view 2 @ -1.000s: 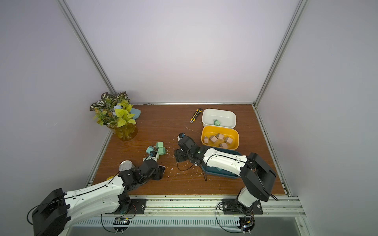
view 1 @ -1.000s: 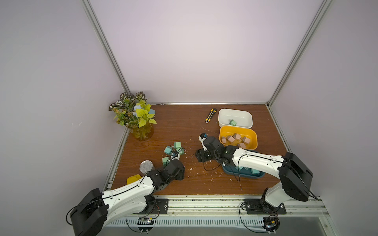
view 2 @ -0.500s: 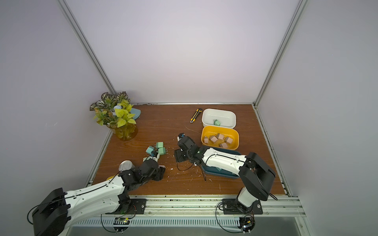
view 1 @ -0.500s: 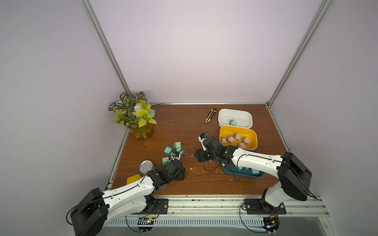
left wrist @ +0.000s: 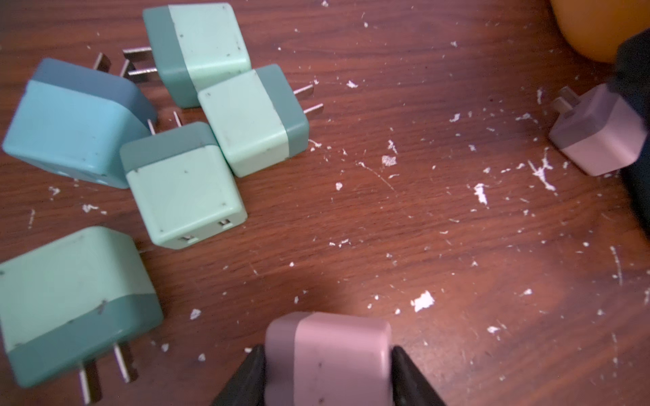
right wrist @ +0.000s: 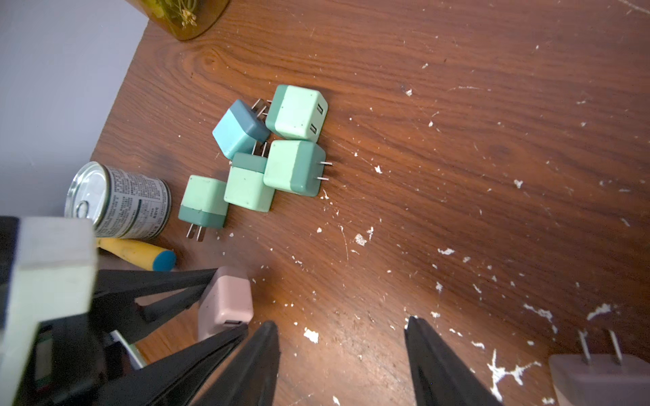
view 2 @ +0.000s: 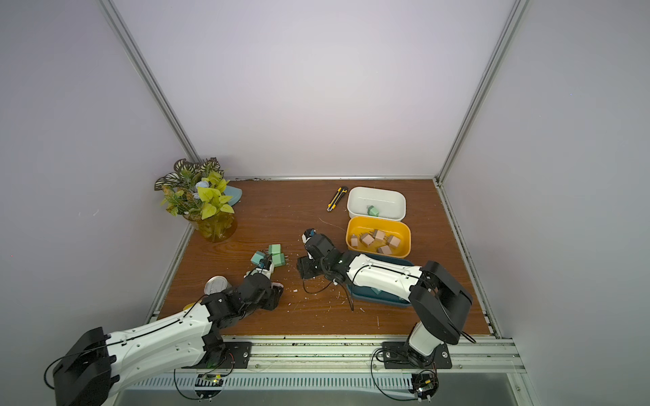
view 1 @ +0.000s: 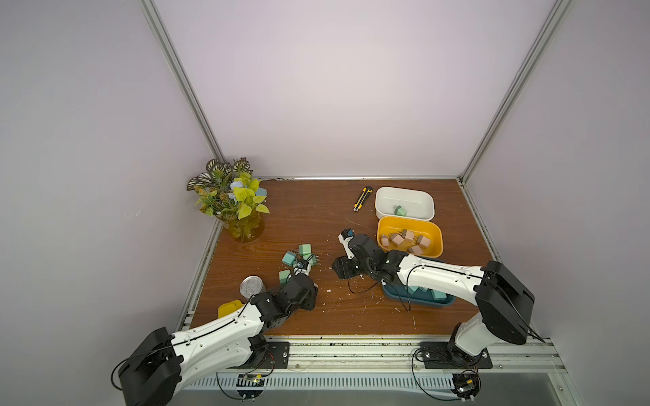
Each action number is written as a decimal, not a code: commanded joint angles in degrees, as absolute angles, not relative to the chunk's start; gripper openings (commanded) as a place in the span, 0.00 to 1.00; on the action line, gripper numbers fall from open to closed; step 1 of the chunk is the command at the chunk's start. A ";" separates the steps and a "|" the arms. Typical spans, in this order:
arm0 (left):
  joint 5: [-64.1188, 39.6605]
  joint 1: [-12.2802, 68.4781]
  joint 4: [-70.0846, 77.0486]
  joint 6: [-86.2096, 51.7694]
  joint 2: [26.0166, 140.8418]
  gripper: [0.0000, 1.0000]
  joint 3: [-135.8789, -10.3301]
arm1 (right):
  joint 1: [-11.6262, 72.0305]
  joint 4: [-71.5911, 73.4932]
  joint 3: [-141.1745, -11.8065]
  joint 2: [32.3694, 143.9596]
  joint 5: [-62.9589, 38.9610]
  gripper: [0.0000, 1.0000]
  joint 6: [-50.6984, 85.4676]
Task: Place the plugs by color into the storage box
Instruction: Pick up the plug from the center of the board.
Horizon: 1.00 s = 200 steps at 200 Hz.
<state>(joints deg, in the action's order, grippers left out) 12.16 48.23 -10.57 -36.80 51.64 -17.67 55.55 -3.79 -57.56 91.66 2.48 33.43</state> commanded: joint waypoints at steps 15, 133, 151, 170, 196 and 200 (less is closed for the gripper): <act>14.24 47.66 -12.28 -36.87 48.64 0.47 -18.69 | 55.81 -2.07 -57.05 89.09 2.99 0.62 33.48; 13.11 47.71 -10.53 -34.98 49.77 0.46 -24.51 | 54.90 -4.29 -52.67 80.24 14.86 0.60 37.20; 13.01 47.67 -9.18 -33.44 52.39 0.46 -27.10 | 53.37 -6.20 -51.98 78.91 17.53 0.60 38.14; 12.71 47.68 -7.58 -31.70 55.85 0.46 -29.82 | 50.25 -8.18 -51.19 78.45 17.15 0.60 39.57; 11.51 47.66 -4.44 -30.03 60.62 0.46 -33.76 | 46.69 -7.11 -48.63 75.49 14.05 0.58 39.43; 11.23 47.67 -3.84 -29.83 61.48 0.46 -34.44 | 46.28 -6.66 -48.18 74.67 13.83 0.58 39.26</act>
